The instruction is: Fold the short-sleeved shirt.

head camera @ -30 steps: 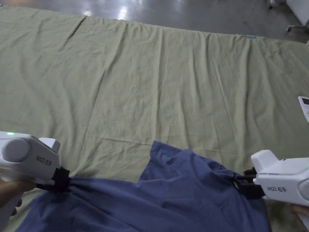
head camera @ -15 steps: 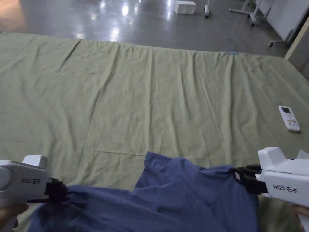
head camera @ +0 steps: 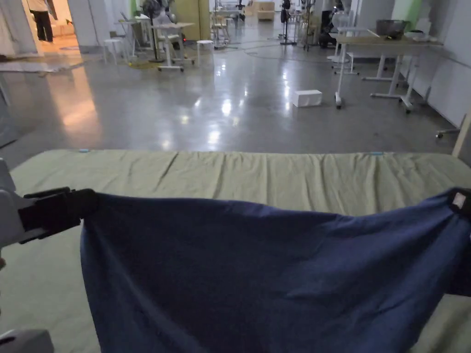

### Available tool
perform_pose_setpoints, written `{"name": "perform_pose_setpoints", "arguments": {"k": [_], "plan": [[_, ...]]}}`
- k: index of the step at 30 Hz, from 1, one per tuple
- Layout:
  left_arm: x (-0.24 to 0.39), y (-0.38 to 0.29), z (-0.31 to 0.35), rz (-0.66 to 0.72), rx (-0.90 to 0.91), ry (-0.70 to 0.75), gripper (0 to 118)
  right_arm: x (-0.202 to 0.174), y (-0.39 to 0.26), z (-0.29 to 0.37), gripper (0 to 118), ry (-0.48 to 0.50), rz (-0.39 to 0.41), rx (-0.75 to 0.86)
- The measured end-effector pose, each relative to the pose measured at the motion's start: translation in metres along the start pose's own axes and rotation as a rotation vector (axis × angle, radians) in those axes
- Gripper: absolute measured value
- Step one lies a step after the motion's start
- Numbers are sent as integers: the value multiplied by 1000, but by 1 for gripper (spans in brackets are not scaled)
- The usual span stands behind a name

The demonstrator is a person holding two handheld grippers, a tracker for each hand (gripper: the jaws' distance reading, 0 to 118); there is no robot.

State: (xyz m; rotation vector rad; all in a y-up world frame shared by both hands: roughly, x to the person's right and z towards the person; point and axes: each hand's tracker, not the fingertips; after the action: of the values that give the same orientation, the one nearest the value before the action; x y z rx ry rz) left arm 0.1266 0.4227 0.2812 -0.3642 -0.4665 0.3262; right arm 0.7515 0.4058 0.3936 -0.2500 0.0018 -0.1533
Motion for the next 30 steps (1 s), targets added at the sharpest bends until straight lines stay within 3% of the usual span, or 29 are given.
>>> {"name": "perform_pose_setpoints", "arguments": {"k": [15, 16, 30], "plan": [[64, 138, 82, -132, 375, 89, 5, -65, 179, 64, 5, -92, 115, 316], [67, 145, 81, -150, 379, 112, 5, -70, 189, 66, 5, -107, 159, 348], [72, 160, 22, -201, 367, 126, 5, -79, 209, 45, 5, -204, 231, 343]]}}
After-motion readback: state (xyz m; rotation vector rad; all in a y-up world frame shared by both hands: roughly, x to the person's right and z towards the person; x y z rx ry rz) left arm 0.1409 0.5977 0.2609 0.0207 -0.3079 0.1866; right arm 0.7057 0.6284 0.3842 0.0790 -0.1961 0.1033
